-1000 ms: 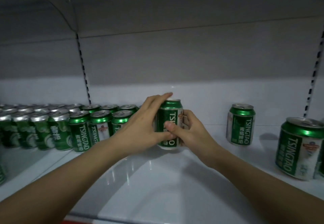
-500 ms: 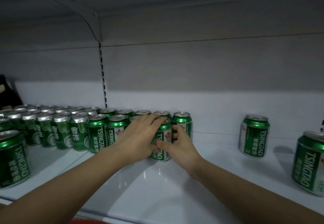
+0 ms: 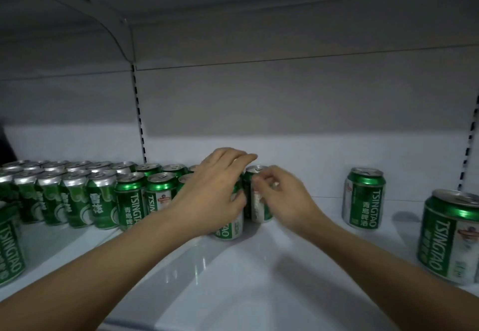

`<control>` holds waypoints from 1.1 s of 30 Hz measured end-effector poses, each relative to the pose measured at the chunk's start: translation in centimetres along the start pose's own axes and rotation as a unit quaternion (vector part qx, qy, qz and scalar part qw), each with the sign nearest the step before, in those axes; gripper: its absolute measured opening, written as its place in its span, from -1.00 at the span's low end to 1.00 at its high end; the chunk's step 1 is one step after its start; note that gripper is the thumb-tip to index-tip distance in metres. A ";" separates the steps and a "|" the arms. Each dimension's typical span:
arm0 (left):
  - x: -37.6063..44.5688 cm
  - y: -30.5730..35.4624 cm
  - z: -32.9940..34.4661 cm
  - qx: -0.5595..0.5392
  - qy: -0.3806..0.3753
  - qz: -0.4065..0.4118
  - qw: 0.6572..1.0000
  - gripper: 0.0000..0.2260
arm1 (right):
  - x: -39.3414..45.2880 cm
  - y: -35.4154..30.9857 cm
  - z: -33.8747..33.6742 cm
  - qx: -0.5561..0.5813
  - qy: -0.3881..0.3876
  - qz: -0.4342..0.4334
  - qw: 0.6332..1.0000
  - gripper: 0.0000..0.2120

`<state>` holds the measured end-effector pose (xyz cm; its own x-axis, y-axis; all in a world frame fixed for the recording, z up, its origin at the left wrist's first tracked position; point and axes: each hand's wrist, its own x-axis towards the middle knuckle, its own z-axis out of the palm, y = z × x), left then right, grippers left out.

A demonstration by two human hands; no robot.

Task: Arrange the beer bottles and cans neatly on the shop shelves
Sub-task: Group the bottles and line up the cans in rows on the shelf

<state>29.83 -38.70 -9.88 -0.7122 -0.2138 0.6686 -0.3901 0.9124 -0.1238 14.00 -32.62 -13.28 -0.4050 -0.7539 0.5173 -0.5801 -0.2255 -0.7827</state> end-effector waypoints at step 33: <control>8.4 13.2 17.2 -0.621 -0.101 -0.187 0.754 -0.62 | 0.9 5.7 -12.9 -0.167 0.203 0.192 0.946 -0.42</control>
<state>8.67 -34.45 -18.55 -0.8111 -0.4723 0.3450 0.1726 0.3703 0.9127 1.21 -26.60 -12.80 -0.8294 -0.4262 0.3610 -0.4990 0.2750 -0.8218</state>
